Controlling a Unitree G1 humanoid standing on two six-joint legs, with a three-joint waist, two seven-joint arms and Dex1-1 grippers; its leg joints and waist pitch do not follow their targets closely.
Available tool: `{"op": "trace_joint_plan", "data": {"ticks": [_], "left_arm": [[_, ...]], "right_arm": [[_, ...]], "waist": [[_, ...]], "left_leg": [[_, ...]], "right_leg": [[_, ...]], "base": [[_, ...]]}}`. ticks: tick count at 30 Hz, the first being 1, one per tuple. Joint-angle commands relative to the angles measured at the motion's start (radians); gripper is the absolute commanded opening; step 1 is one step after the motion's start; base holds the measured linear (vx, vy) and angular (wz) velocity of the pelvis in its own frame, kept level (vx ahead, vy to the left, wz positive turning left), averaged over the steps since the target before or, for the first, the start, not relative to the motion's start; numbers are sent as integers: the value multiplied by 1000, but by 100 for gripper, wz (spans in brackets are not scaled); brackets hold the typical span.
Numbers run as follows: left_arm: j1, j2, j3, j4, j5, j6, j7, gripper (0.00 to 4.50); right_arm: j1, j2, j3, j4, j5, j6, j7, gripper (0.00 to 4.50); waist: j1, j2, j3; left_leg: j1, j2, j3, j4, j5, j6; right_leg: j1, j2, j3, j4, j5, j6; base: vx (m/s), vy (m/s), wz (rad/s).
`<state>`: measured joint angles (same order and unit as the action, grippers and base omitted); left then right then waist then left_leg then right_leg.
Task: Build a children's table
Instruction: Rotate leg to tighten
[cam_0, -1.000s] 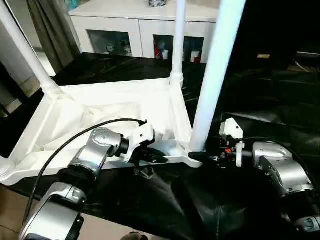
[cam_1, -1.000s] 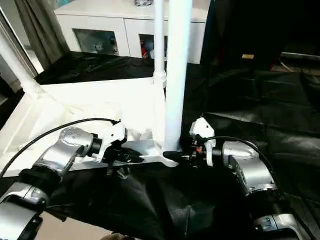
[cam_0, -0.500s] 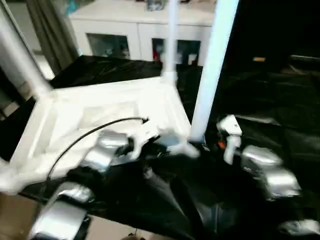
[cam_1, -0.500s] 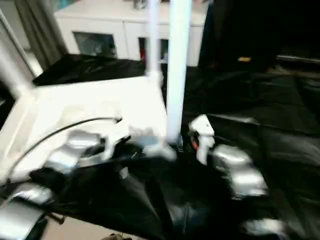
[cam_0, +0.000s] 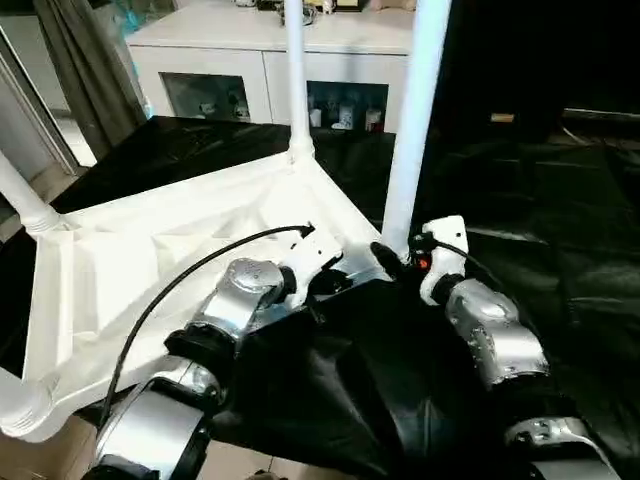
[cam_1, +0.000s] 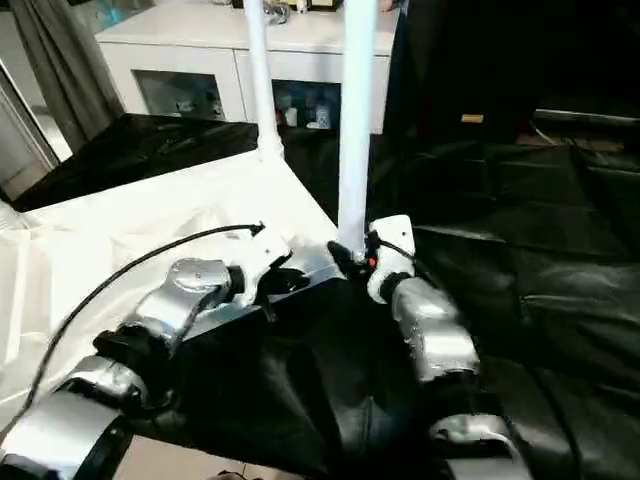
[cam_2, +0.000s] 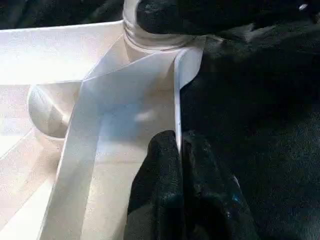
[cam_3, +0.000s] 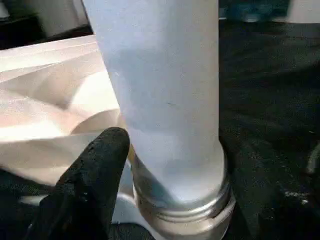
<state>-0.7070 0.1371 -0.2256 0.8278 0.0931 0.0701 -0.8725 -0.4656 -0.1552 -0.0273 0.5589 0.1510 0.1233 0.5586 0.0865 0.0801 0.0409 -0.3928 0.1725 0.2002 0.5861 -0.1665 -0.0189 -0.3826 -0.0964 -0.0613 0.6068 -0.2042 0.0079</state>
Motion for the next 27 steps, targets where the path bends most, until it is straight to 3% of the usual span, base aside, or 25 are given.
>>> {"op": "trace_joint_plan", "data": {"ticks": [1,2,7,10,13,16,17,19,20,21,22,27], "left_arm": [[-3,-21,-19,-54,-47,-55,-63,0],[13,23,-31,-67,-48,-78,-137,0],[30,79,-30,-83,-59,-93,-232,0],[50,111,-31,-133,-85,-68,-318,0],[70,146,-47,-179,-106,-48,-400,0],[80,170,-59,-202,-113,-42,-454,0],[83,178,-59,-212,-113,-38,-471,0],[83,178,-59,-212,-112,-37,-472,0],[82,179,-58,-212,-111,-37,-471,0],[81,180,-57,-213,-109,-34,-470,0],[81,181,-57,-216,-110,-32,-470,0],[86,173,-45,-229,-122,-16,-445,0]], "right_arm": [[8,23,87,-15,9,28,93,349],[27,-40,109,-56,20,32,200,349],[34,-127,121,-81,19,20,327,349],[45,-183,132,-121,46,43,441,349],[55,-230,149,-153,55,53,522,349],[59,-261,163,-171,58,55,574,349],[61,-270,170,-178,58,60,600,323],[62,-272,172,-179,58,61,604,323],[64,-273,174,-182,58,61,607,298],[67,-274,176,-186,61,62,610,298],[68,-275,177,-187,62,63,612,288],[101,-262,181,-219,79,86,606,274]], "waist": [[1,-21,-56],[4,-20,-58],[9,-18,-66],[15,-15,-76],[24,-12,-79],[34,-7,-72],[35,-7,-71],[39,0,-69],[38,-3,-67],[40,1,-67],[39,-2,-68],[40,0,-69]], "left_leg": [[20,59,-35,-80,-294,28],[20,58,-33,-75,-268,42],[16,61,-30,-65,-189,72],[12,62,-28,-49,-91,127],[8,62,-27,-40,-67,163],[10,66,-27,-44,-134,141],[11,67,-27,-47,-153,131],[16,71,-29,-53,-200,98],[18,71,-29,-59,-235,68],[18,70,-30,-60,-241,59],[18,70,-30,-60,-246,50],[15,67,-30,-58,-230,50]], "right_leg": [[26,-68,42,-88,-242,-191],[29,-68,40,-86,-214,-205],[34,-63,36,-65,-77,-246],[33,-60,32,-44,93,-285],[28,-60,30,-36,142,-295],[21,-60,29,-44,43,-292],[22,-60,30,-47,15,-289],[19,-63,32,-52,-49,-281],[19,-61,33,-56,-84,-273],[20,-63,33,-55,-87,-272],[20,-62,34,-56,-83,-270],[21,-63,34,-55,-52,-265]], "base": [[0,0,0],[0,0,0],[0,0,0],[0,0,0],[0,0,0],[0,0,0],[0,0,0],[0,0,0],[0,0,0],[0,0,0],[0,0,0],[0,0,0]]}}
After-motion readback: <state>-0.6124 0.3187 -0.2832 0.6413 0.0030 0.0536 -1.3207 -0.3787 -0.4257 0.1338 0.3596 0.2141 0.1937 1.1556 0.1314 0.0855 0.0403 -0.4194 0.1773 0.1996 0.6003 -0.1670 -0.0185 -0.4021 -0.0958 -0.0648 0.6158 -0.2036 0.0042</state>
